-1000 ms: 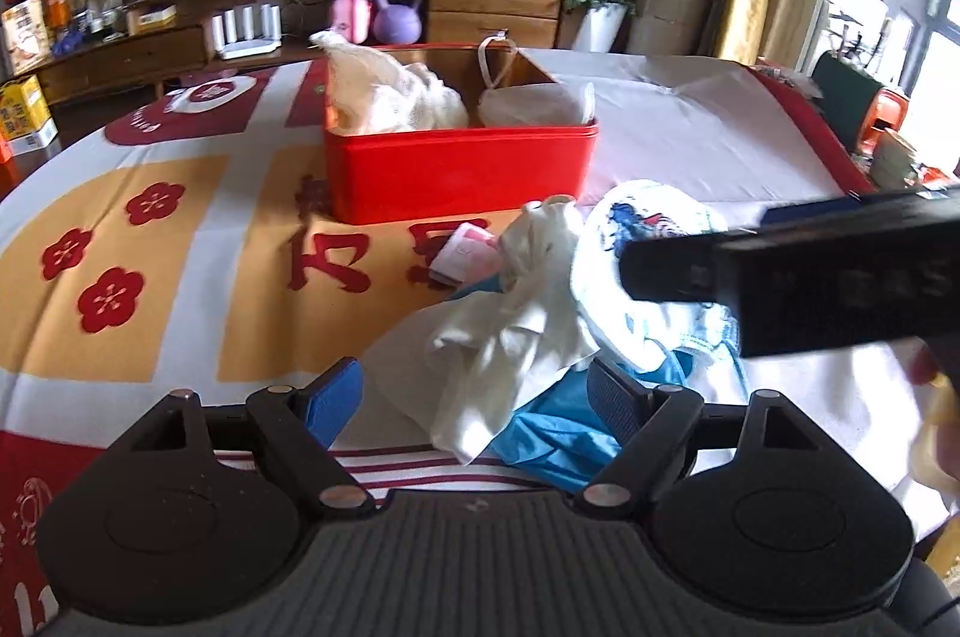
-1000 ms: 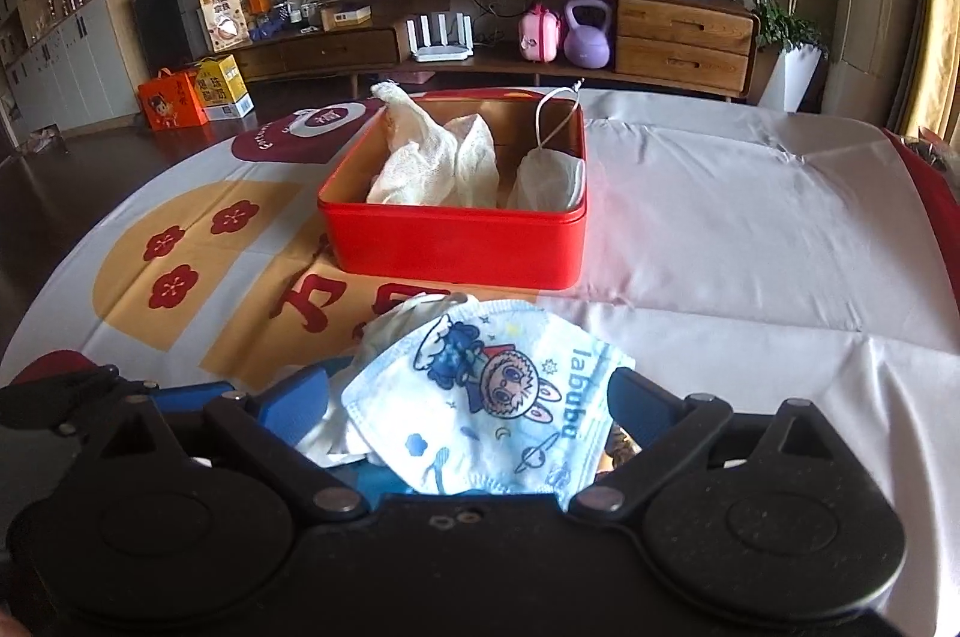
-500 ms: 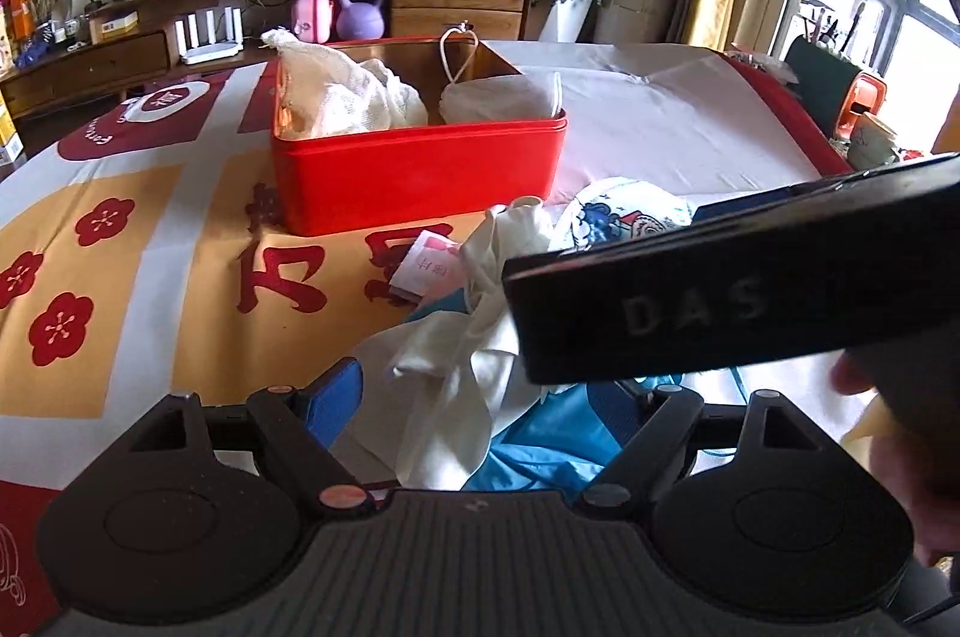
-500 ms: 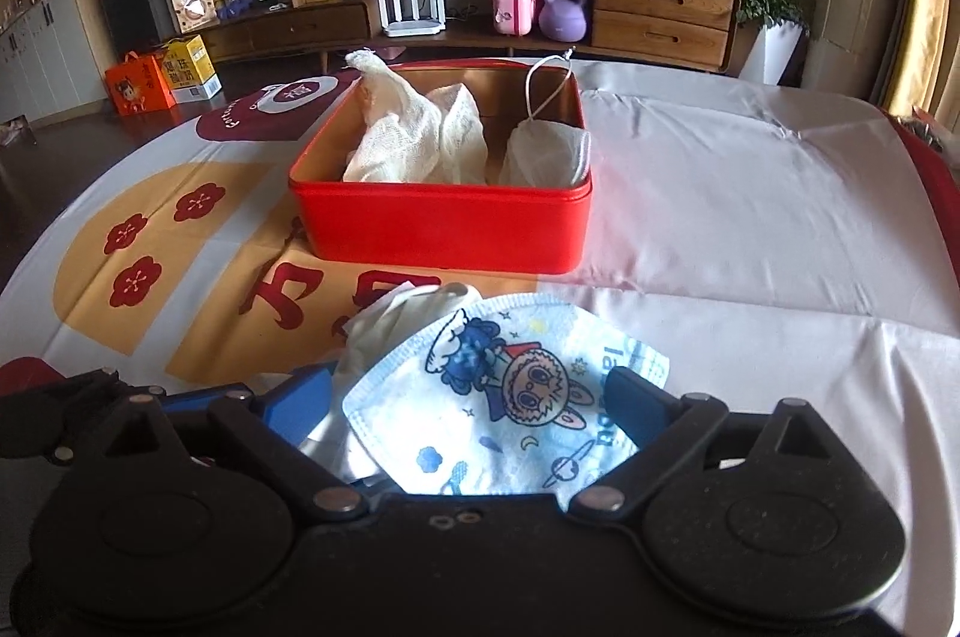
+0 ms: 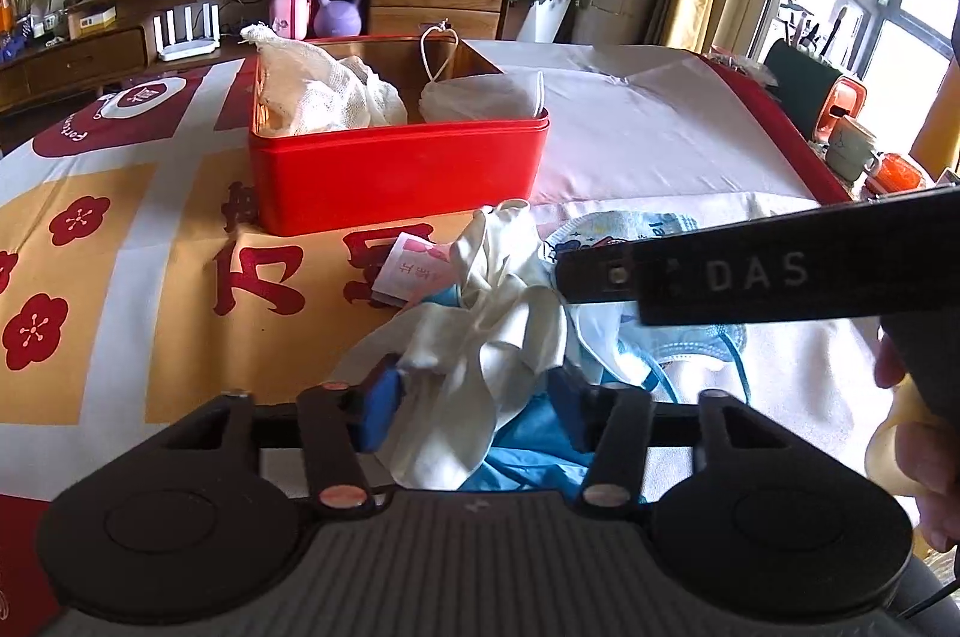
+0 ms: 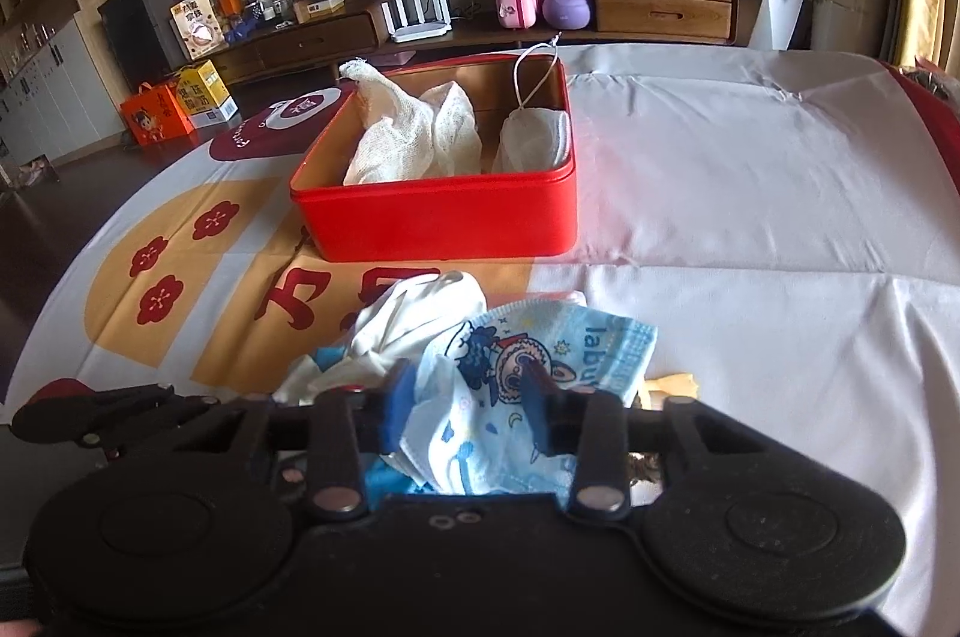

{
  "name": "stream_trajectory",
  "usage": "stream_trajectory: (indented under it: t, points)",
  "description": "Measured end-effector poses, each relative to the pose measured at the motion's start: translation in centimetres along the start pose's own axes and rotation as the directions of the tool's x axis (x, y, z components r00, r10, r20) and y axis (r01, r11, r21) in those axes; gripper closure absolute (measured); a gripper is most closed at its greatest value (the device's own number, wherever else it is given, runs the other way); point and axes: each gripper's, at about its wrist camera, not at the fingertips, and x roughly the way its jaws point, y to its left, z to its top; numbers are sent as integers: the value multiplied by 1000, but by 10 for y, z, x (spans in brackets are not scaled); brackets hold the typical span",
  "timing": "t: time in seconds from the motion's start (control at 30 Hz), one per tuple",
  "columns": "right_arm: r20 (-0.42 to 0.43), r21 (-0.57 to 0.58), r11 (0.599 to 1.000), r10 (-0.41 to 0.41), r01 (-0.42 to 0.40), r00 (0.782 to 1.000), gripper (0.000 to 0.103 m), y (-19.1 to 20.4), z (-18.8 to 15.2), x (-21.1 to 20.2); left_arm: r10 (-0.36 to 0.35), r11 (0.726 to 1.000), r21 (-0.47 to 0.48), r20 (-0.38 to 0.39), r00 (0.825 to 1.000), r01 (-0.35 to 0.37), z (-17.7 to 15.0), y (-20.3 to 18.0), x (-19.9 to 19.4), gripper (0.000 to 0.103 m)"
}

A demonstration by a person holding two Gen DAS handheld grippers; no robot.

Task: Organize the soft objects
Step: 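Grasp the white cloth with the left gripper while the right gripper grasps the cartoon-printed mask, then lift the white cloth and printed mask with both grippers over the red box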

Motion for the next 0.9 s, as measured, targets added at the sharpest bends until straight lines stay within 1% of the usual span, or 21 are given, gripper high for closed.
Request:
stream_trajectory:
  t: [0.03, 0.1, 0.13, 0.2, 0.23, 0.3, 0.33, 0.4, 0.5, 0.7, 0.9]
  points:
    - [2, 3, 1000, 4, -4, 1000, 77, -1, -1, -1, 0, 1000, -2, 3, 1000, 0, 0, 1, -1, 62]
    - [5, 4, 1000, 12, -12, 1000, 88, -2, -2, -5, 1, 1000, -5, 9, 1000, -1, 1, 1, -2, 67]
    - [8, 3, 1000, 18, -18, 1000, 90, -2, -3, -7, 0, 1000, -5, 14, 1000, 0, 1, 1, -3, 70]
    - [20, -7, 1000, 24, -24, 1000, 95, -1, -5, -11, 0, 1000, -5, 22, 1000, 0, 1, 1, -5, 73]
    - [26, -14, 1000, 25, -25, 999, 96, -1, -6, -13, 0, 1000, -7, 26, 1000, 0, 1, 1, -6, 75]
    - [38, -18, 999, 30, -29, 999, 98, -1, -7, -18, -1, 1000, -11, 32, 999, 2, 2, 1, -9, 83]
    - [47, -16, 999, 32, -31, 998, 99, -1, -7, -21, -2, 1000, -12, 34, 999, 3, 2, 1, -10, 85]
    - [59, -11, 999, 34, -34, 998, 100, -2, -7, -26, -6, 1000, -16, 42, 999, 7, 3, 1, -13, 92]
    - [82, 8, 999, 37, -38, 996, 100, -6, -7, -36, -13, 1000, -20, 58, 998, 14, 6, 1, -18, 95]
    - [126, 49, 997, 56, -63, 990, 101, -18, -3, -61, -22, 999, -44, 82, 996, 26, 15, -1, -31, 96]
    - [162, 70, 994, 70, -82, 984, 101, -26, 2, -79, -52, 996, -62, 124, 991, 60, 28, -2, -52, 96]
